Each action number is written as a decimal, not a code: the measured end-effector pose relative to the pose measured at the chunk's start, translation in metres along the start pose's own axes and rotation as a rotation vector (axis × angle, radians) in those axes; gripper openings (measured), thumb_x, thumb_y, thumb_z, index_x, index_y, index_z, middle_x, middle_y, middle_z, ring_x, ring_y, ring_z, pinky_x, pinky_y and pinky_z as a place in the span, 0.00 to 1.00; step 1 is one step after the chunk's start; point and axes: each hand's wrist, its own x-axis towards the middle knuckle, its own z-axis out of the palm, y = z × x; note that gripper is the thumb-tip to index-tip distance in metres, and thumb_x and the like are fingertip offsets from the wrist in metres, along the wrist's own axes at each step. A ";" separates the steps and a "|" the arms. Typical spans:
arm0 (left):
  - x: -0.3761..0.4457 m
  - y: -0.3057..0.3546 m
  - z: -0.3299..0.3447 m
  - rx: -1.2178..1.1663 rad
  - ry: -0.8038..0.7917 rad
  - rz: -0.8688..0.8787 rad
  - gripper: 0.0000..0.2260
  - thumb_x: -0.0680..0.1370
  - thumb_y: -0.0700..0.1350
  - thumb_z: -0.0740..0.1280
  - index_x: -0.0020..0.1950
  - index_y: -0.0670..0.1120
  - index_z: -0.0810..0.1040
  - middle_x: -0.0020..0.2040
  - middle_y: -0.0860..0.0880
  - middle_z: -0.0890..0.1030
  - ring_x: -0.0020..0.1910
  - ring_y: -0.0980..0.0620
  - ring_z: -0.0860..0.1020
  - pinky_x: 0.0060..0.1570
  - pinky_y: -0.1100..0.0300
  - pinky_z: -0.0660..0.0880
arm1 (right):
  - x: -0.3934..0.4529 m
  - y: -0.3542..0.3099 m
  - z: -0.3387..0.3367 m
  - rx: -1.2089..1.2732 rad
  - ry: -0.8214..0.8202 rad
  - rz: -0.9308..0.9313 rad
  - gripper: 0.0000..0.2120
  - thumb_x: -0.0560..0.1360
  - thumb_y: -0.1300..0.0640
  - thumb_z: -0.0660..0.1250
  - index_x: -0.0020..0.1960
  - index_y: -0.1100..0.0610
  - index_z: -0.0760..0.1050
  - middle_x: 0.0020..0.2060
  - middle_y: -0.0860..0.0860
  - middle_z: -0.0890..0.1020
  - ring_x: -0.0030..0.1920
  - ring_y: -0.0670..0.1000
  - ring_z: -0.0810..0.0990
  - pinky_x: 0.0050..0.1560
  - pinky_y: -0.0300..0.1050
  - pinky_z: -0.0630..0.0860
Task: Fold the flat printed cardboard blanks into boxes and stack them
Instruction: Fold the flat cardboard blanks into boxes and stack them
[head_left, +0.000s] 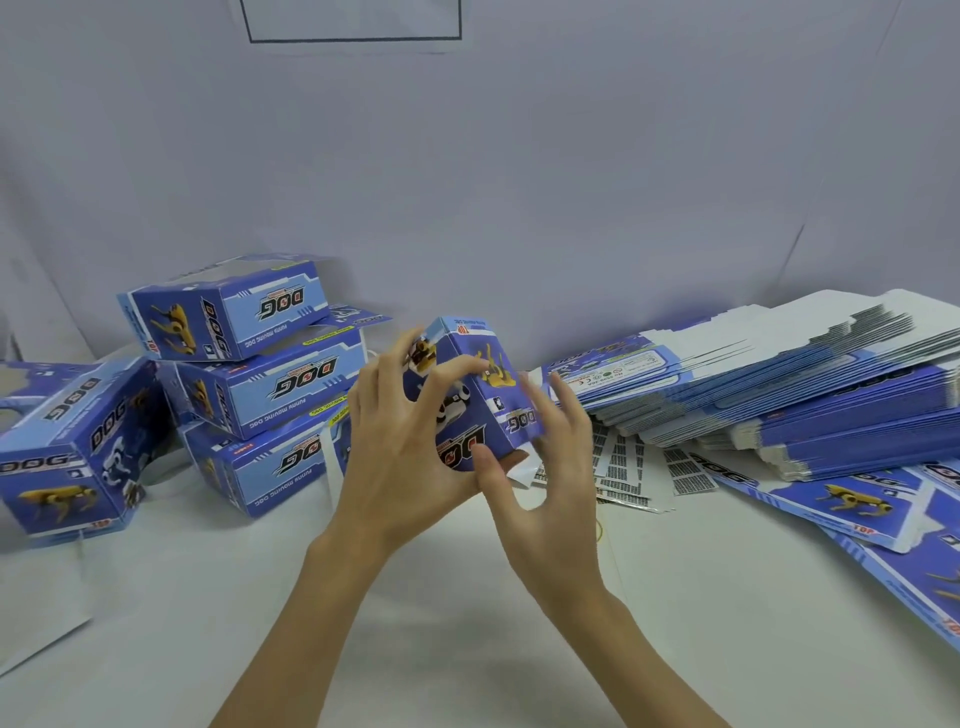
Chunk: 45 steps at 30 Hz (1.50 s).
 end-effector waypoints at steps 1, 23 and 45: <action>0.000 -0.001 0.000 -0.029 0.042 0.029 0.32 0.70 0.66 0.74 0.70 0.59 0.69 0.78 0.45 0.63 0.75 0.49 0.64 0.71 0.50 0.68 | 0.003 -0.003 -0.001 0.078 -0.057 0.101 0.39 0.77 0.49 0.75 0.83 0.46 0.61 0.74 0.45 0.75 0.73 0.50 0.77 0.64 0.41 0.79; 0.000 -0.017 0.016 -0.967 -0.079 -1.118 0.37 0.64 0.72 0.77 0.64 0.53 0.71 0.50 0.45 0.88 0.45 0.41 0.88 0.40 0.46 0.85 | 0.031 0.056 -0.053 -0.459 -0.342 -0.304 0.41 0.77 0.79 0.65 0.78 0.43 0.69 0.83 0.56 0.56 0.78 0.54 0.67 0.71 0.42 0.75; -0.007 -0.027 0.013 -0.880 -0.144 -0.657 0.40 0.62 0.73 0.78 0.69 0.81 0.61 0.61 0.65 0.82 0.62 0.58 0.82 0.52 0.54 0.82 | 0.024 0.020 -0.039 0.191 -0.378 0.280 0.40 0.80 0.49 0.70 0.80 0.26 0.51 0.72 0.40 0.75 0.71 0.51 0.77 0.58 0.56 0.85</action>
